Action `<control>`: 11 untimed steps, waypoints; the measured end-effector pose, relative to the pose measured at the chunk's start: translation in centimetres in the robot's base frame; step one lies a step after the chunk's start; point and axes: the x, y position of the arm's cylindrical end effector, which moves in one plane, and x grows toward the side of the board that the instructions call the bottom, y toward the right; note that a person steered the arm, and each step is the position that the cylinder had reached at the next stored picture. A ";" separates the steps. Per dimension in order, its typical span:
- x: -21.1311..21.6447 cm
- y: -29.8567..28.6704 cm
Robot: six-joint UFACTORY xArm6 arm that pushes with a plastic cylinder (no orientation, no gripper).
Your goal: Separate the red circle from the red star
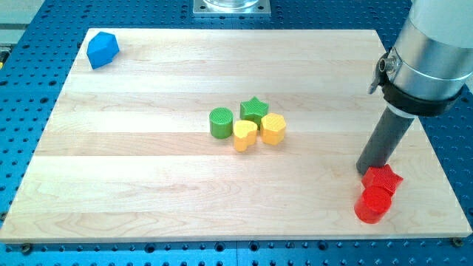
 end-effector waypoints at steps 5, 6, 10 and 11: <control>5.8 -4.6; 6.7 -2.8; 7.3 -1.6; 7.3 -7.5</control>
